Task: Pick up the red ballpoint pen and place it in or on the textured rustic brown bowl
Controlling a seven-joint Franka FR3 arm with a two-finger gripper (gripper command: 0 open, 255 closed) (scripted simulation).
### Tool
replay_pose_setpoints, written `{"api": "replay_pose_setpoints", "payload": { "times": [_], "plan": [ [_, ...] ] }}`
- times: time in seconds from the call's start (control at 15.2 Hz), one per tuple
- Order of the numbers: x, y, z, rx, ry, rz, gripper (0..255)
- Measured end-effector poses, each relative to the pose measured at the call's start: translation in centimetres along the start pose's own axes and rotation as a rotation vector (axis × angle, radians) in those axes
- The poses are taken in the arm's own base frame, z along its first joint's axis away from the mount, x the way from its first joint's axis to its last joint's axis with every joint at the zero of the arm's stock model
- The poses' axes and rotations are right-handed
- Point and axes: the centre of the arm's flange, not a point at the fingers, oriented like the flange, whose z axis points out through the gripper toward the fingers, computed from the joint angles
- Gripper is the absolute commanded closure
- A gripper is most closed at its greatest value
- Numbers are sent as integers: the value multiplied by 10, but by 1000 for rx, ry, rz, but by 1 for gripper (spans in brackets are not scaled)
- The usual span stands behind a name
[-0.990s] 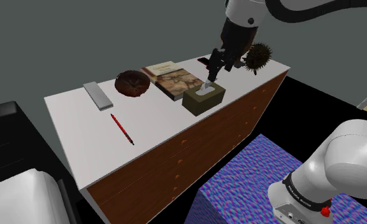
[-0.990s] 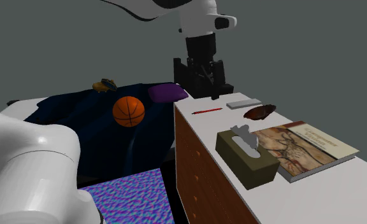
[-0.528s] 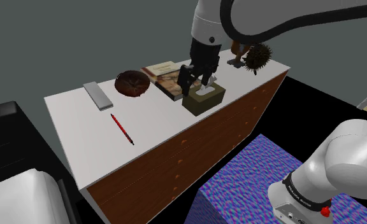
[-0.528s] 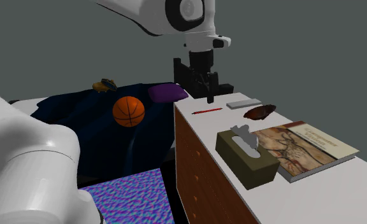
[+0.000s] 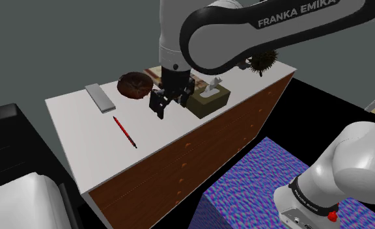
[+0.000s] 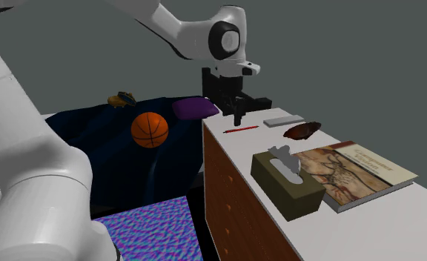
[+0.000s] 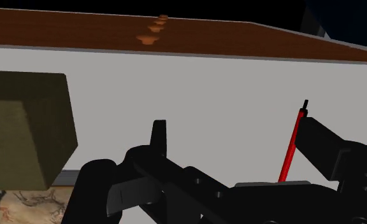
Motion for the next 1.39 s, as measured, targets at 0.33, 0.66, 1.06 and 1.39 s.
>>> {"api": "replay_pose_setpoints", "payload": {
  "times": [0.33,0.66,1.06,1.39],
  "plan": [
    [24,-51,32,20,-34,20,0],
    [48,-103,64,41,-67,41,0],
    [52,-116,97,45,-77,48,0],
    [50,-116,114,45,-77,48,0]
  ]
}}
